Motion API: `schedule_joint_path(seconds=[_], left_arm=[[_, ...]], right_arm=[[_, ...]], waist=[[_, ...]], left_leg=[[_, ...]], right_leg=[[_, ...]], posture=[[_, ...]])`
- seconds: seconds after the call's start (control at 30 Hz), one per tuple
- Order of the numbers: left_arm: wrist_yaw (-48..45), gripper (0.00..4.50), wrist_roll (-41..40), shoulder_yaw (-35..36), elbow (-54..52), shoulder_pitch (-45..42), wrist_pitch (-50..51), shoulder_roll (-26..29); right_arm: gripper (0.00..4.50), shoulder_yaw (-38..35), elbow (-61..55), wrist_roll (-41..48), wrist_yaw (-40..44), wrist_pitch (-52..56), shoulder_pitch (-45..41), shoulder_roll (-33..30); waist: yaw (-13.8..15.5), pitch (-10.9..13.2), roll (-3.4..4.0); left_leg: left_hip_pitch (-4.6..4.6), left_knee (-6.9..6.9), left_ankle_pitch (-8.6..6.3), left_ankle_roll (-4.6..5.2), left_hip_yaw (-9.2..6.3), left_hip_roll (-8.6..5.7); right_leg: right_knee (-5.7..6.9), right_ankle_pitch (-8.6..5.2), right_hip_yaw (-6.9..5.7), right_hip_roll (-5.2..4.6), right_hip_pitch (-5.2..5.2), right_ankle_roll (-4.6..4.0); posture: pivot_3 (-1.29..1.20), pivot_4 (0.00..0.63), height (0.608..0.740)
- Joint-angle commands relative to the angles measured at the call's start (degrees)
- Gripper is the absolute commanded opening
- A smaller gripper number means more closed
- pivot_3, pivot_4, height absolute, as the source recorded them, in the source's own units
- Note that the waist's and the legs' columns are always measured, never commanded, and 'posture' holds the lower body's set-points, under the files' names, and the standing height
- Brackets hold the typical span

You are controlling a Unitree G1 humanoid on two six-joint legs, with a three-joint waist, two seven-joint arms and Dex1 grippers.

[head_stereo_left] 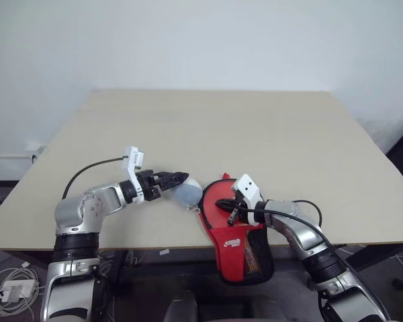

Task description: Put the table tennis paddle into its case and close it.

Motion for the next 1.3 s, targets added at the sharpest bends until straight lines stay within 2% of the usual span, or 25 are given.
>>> schedule_joint_path(seconds=[0.03, 0.37, 0.9, 1.17, 1.3], left_arm=[[-0.14, 4.50, -0.04, -1.04, -0.99, 0.41, -0.62, -1.27], [-0.31, 4.50, 2.21, -2.37, 7.72, -2.27, -2.95, -4.47], [2.05, 4.50, 0.87, 2.02, 10.31, -4.19, -3.46, -5.43], [2.80, 1.83, -0.62, 3.31, 6.80, -3.73, -1.34, -5.98], [3.60, 0.74, -0.88, 3.24, 5.56, -3.92, -0.91, -6.23]], right_arm=[[0.02, 1.00, 0.51, -0.49, 0.51, 1.11, 0.31, 0.07], [0.02, 1.30, 0.20, -0.59, 0.37, 1.33, 0.57, 0.27], [0.02, 1.51, 1.26, -1.21, 0.59, 1.28, 0.74, 0.43], [0.00, 1.62, 2.14, -1.73, 0.52, 1.07, 0.68, 0.59], [0.00, 1.68, 2.37, -1.80, 0.45, 1.21, 0.53, 0.83]], waist=[[-0.06, 0.00, -0.01], [-0.28, -0.04, -0.06], [-0.29, -0.05, -0.08], [-0.30, -0.08, -0.12], [-0.32, -0.09, -0.13]], left_leg=[[0.00, 0.00, 0.00, 0.00, 0.00, 0.00], [0.00, 0.00, 0.00, 0.00, -0.01, 0.00], [0.00, 0.00, 0.00, 0.00, -0.02, 0.00], [0.01, 0.01, 0.00, 0.00, -0.02, 0.00], [0.02, 0.01, 0.00, 0.00, -0.02, 0.00]], right_leg=[[0.00, 0.00, 0.00, 0.00, 0.01, 0.00], [0.02, 0.00, -0.01, 0.00, 0.00, 0.00], [0.03, 0.00, -0.01, 0.00, -0.01, 0.00], [0.04, 0.00, -0.01, 0.00, 0.00, 0.00], [0.04, 0.00, -0.01, 0.00, 0.00, 0.00]], posture=[[0.00, 0.000, 0.684], [0.00, 0.000, 0.684], [0.00, 0.000, 0.684], [0.00, 0.000, 0.684], [0.00, 0.000, 0.684]])
